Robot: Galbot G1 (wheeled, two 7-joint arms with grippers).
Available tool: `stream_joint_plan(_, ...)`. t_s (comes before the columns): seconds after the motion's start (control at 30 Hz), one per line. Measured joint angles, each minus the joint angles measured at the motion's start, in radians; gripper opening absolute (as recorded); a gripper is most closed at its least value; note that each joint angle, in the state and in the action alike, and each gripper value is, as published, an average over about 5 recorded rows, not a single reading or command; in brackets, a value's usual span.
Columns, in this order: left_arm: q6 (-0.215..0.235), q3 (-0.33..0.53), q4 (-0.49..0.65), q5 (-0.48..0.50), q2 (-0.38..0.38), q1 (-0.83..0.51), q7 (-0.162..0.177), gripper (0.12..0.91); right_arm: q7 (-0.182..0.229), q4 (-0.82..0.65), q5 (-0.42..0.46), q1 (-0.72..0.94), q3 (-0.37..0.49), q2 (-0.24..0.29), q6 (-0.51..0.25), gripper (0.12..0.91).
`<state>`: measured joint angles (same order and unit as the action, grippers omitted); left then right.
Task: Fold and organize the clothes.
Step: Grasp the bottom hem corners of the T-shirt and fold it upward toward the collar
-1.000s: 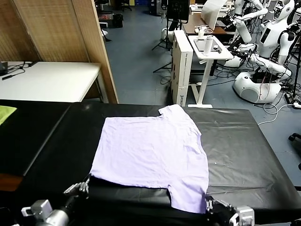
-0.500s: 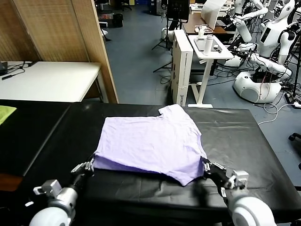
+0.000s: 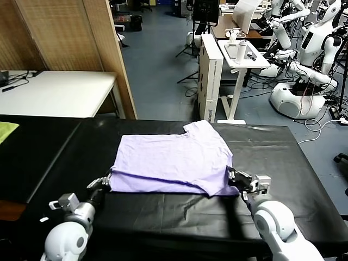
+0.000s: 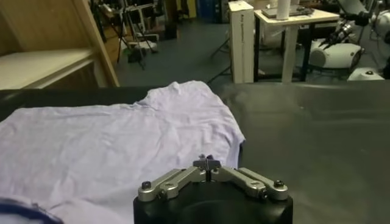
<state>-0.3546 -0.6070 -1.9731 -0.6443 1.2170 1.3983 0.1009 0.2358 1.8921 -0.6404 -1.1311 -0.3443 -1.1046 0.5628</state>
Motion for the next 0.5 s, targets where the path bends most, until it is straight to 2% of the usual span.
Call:
stream_joint_plan(0.3,0.001,0.004,0.047,0.008,-0.011,-0.033,-0.012,0.147,0.005,-0.024,-0.004,0.022,0.008,-0.011,0.005,0.139)
stream_joint_plan(0.5,-0.002,0.019,0.066,0.006,-0.020,-0.050,-0.015,0.147,0.041,-0.031,-0.052,0.051,0.022,-0.010,0.076,0.139)
